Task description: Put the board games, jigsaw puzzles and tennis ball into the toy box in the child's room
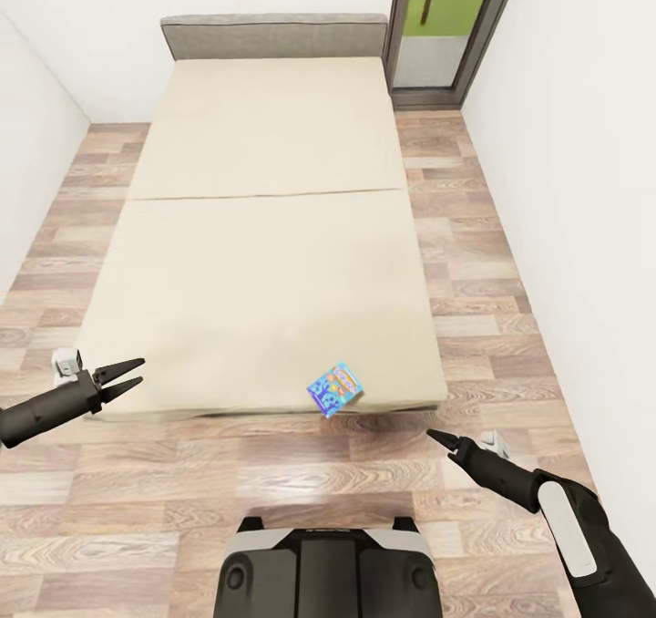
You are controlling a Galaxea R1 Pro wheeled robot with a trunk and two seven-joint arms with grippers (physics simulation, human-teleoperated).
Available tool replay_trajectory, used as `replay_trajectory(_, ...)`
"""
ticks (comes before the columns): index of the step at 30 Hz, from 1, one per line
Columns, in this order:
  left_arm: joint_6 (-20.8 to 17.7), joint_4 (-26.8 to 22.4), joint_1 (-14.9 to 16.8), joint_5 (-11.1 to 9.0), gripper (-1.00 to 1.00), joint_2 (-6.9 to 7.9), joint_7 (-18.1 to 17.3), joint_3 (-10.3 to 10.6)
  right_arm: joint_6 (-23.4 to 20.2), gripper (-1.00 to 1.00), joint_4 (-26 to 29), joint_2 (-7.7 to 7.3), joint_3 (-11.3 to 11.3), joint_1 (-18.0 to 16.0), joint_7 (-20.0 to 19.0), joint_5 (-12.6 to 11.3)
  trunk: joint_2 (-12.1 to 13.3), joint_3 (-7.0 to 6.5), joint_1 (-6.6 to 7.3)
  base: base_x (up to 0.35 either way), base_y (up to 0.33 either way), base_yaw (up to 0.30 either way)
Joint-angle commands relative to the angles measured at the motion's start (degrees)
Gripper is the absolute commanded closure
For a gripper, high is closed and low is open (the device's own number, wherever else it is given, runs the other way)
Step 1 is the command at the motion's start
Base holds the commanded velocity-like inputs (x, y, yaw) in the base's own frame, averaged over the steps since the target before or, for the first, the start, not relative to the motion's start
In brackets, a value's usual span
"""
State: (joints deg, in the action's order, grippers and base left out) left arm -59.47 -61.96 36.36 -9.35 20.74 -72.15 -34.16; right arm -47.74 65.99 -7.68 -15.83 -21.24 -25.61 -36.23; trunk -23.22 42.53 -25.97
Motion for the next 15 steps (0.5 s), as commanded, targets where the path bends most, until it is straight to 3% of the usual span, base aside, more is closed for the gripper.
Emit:
replay_trajectory(1,-0.4,0.0,0.03,-0.05,-1.0,0.01,-0.15,-0.03,-0.33,-1.0,0.02,0.01,-0.11,-0.03,-0.23,0.1,-0.5,0.15,-0.26,0.0,0.0,0.0)
replay_trajectory(15,-0.47,-0.01,0.03,-0.05,-1.0,0.01,-0.32,-0.03,-0.33,-1.0,0.02,-0.01,-0.09,-0.03,-0.32,0.04,-6.11,1.33,-3.33,0.0,0.0,0.0)
